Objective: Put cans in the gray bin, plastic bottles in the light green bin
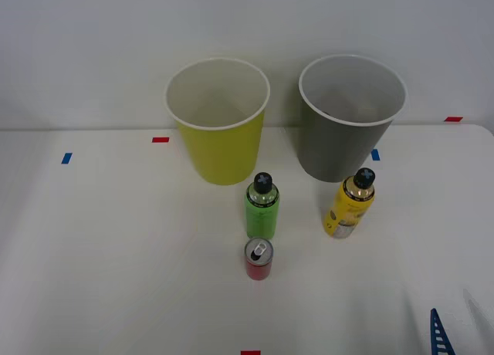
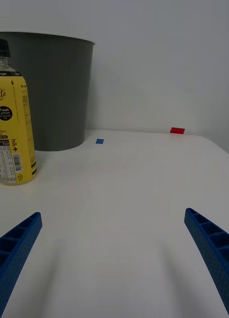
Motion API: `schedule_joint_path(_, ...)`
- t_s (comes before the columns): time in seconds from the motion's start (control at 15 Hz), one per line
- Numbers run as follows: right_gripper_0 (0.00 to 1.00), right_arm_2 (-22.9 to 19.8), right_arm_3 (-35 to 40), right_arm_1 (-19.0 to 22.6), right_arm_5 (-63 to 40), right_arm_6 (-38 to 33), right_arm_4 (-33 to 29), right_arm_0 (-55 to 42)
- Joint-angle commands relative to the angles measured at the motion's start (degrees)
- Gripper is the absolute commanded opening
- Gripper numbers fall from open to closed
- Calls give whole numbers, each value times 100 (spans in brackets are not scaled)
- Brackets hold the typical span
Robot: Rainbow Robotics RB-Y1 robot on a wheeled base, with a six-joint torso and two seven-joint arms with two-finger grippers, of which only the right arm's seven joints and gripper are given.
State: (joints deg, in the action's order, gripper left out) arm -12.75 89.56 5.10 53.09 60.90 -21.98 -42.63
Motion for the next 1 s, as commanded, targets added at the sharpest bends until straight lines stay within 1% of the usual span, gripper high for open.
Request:
schedule_joint_path(0.07, 100, 0, 0, 0, 0, 0, 0, 0)
schedule_joint_path(1.0, 100, 0, 0, 0, 0, 0, 0, 0)
